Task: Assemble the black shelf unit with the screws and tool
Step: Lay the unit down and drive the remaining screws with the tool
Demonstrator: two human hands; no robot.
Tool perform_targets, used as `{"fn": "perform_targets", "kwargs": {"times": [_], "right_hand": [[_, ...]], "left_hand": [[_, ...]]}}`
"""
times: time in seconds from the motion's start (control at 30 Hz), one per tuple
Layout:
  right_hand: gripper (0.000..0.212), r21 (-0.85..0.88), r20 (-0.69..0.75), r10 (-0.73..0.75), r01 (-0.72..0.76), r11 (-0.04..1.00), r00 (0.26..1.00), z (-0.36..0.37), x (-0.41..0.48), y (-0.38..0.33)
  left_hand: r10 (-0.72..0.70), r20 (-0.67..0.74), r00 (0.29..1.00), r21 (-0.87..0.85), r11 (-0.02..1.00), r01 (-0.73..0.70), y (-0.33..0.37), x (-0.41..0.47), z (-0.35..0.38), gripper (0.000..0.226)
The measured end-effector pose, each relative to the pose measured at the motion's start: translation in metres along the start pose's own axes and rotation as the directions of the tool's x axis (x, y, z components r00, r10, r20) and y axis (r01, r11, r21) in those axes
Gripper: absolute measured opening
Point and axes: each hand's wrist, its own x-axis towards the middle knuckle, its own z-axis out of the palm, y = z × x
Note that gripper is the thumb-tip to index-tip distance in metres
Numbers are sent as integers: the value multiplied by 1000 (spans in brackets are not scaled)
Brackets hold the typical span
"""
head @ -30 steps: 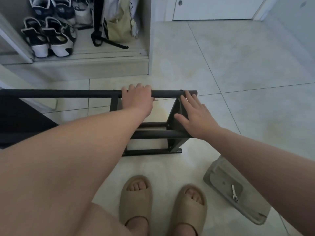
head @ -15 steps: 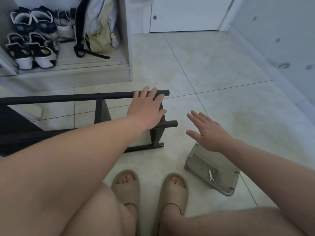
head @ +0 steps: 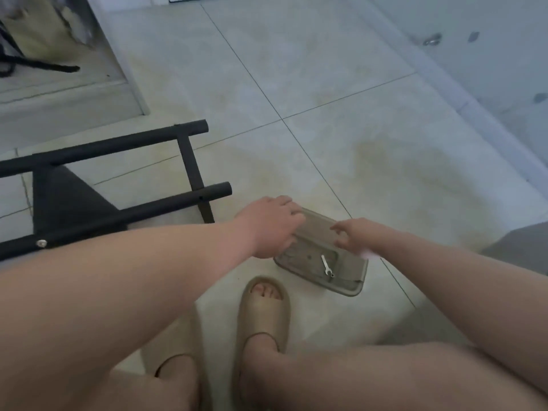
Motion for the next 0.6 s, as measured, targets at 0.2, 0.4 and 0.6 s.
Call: {"fn": "perform_targets", "kwargs": {"times": [0.2,0.4,0.6], "right_hand": [[44,-56,106,-47,53,997,993,51,61,10],[31,-240,182,-110,153,959,977,112,92,16],[20,-147,173,-135,161,976,976,145,108,28]], "left_hand": [[166,147,975,-15,986,-166,21,24,76,43],[224,168,960,9,974,-228,24,40,124,36],[240,18,971,2,971,-240,20,37,141,31]]}}
